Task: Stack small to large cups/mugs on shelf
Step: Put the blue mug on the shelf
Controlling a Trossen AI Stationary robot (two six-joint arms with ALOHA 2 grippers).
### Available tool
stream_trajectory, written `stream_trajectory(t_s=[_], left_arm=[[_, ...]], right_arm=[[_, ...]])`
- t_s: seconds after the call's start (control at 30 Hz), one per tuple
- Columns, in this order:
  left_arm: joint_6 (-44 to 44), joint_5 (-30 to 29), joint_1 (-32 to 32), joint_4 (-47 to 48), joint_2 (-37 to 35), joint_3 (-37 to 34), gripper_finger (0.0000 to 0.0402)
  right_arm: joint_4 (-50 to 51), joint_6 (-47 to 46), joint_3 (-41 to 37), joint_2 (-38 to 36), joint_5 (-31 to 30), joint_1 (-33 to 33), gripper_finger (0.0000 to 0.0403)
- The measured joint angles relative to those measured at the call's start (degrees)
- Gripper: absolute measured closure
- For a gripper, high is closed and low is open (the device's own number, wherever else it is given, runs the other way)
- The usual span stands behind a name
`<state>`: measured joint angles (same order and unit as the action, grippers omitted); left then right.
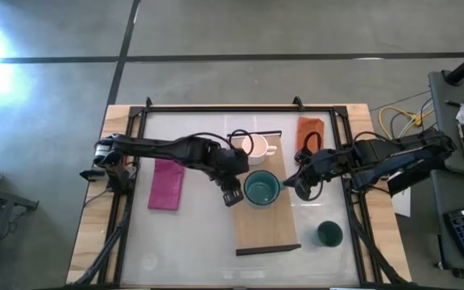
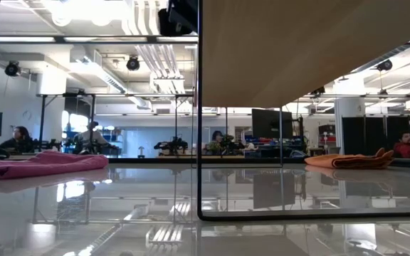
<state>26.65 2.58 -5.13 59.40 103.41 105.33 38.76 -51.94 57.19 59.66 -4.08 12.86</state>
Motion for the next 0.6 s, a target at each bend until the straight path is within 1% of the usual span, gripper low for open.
stream_trajectory(t_s=[0.17,0.27,0.43,0.53,0.6], left_arm=[[-0.58,-1.27,1.25,-1.89,-0.51,-0.48,0.0316],[-1.8,-1.52,2.22,-2.35,-0.49,-0.48,0.0316],[-3.23,-2.12,2.56,1.85,-1.03,-0.59,0.0316],[-3.15,-2.55,2.52,3.52,-2.36,-0.63,0.0316],[-3.03,-2.68,2.54,3.19,-3.21,-0.63,0.0316]], right_arm=[[-0.1,-0.68,0.0,0.0,0.21,0.02,0.0374],[-0.04,-1.03,0.0,0.0,1.4,0.02,0.0374],[0.01,0.02,0.0,-0.72,1.88,0.05,0.0374],[-0.05,-0.05,0.0,-2.28,3.59,0.09,0.0374],[-0.13,-1.1,0.0,-2.9,4.05,0.71,0.0374]])
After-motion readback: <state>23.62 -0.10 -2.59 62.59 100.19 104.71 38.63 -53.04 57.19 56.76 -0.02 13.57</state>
